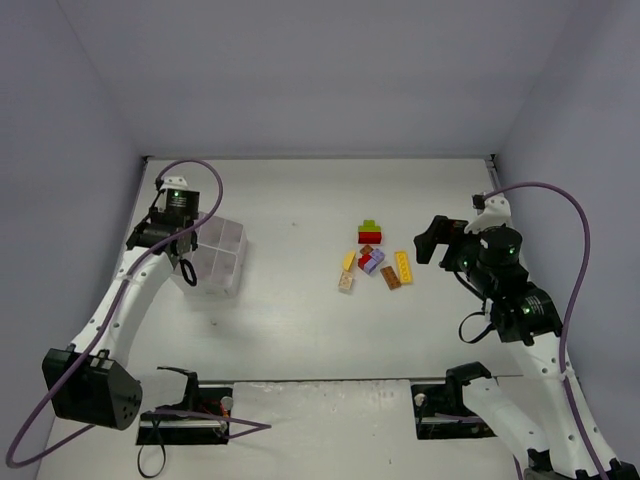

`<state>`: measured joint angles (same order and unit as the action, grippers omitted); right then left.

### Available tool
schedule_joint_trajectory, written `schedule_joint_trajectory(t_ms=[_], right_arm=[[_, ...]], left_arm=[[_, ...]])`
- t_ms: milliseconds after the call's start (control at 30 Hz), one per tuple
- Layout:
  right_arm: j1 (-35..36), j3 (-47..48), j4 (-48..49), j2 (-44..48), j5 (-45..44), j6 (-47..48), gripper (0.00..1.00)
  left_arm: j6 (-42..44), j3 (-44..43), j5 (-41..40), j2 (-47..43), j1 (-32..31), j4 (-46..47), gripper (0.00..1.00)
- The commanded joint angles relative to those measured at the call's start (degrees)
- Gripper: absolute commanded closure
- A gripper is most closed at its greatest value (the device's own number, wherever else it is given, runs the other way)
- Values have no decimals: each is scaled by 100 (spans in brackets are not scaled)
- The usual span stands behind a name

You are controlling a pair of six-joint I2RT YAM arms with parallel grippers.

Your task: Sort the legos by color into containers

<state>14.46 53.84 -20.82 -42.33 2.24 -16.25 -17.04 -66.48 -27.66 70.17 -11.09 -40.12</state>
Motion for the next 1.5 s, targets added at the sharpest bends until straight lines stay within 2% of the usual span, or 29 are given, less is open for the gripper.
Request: schedule_joint_trajectory(t_ms=[0,367,433,833,1000,1233,1333,1367,1467], right_arm=[[22,30,350,58,101,61,0],[22,12,324,58,101,78,0],[22,12,324,40,101,87,0],[22,-49,324,75,66,113,0],[22,-76,333,75,57,131,0],[13,-76,324,84,57,149,0],[22,-76,324,93,48,131,0],[22,-85,324,93,40,122,0],[22,-120,315,75,13,78,0]], left_arm=[[166,47,155,75,98,329,95],[192,381,217,269,125,593,88],[210,372,217,347,178,610,82],[192,197,287,357,222,558,67],[201,109,296,278,222,514,58],[140,39,349,243,222,417,58],[-61,-110,752,146,213,321,62],[-159,-207,1154,120,204,294,62],[-563,-322,1544,58,-76,276,62]])
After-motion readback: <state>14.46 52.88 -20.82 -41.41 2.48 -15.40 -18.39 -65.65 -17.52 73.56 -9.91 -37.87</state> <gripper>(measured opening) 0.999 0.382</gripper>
